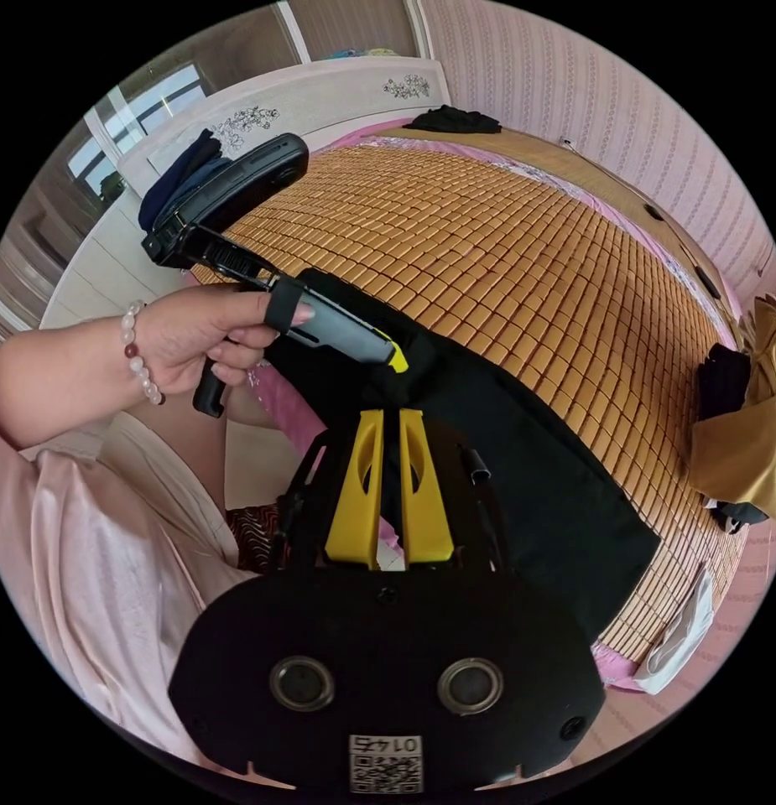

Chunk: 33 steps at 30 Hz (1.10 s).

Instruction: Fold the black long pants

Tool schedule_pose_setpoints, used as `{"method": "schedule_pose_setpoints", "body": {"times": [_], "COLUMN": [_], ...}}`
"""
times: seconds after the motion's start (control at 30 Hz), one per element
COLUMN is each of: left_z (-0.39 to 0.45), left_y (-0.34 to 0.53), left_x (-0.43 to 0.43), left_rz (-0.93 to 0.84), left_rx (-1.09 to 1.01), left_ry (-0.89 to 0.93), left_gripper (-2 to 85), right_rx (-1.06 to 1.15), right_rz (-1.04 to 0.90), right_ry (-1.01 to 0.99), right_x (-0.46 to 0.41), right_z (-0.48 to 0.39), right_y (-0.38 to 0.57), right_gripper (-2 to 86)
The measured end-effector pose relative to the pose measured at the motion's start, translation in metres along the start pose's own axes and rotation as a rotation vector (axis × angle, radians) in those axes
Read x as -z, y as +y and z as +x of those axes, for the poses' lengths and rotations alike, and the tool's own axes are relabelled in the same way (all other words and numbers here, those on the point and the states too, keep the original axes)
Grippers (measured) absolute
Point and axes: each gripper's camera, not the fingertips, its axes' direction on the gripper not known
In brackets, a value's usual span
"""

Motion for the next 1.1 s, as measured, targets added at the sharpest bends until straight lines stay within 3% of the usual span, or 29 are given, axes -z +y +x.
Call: {"method": "schedule_pose_setpoints", "body": {"times": [0.2,0.33,0.47,0.57,0.63,0.87,1.1], "left_z": [0.034,0.043,-0.014,-0.054,-0.052,0.046,0.146], "left_y": [0.015,0.045,0.072,0.089,0.101,0.101,0.064], "left_x": [0.043,0.1,0.105,0.093,0.09,0.015,-0.114], "left_rz": [0.155,0.255,0.174,0.115,0.149,0.115,-0.092], "left_rx": [-0.116,-0.152,0.041,0.187,0.187,-0.21,-0.528], "left_ry": [-0.015,-0.14,-0.437,-0.407,-0.368,-0.254,-0.294], "left_gripper": [0.2,1.2,6.0,7.6,7.1,-0.1,-1.0], "right_rx": [0.041,0.202,0.247,0.206,0.199,-0.005,0.029], "right_rz": [0.084,0.076,0.024,-0.114,-0.081,-0.224,-0.278], "right_ry": [0.008,-0.176,-0.234,-0.182,-0.181,0.014,0.098], "right_x": [0.05,0.074,0.015,-0.013,-0.002,0.005,-0.019], "right_z": [-0.007,-0.042,-0.079,-0.078,-0.068,0.02,0.039], "right_y": [-0.028,-0.085,-0.13,-0.136,-0.124,-0.07,-0.129], "right_gripper": [2.4,3.3,4.9,4.6,2.9,-0.5,-0.4]}}
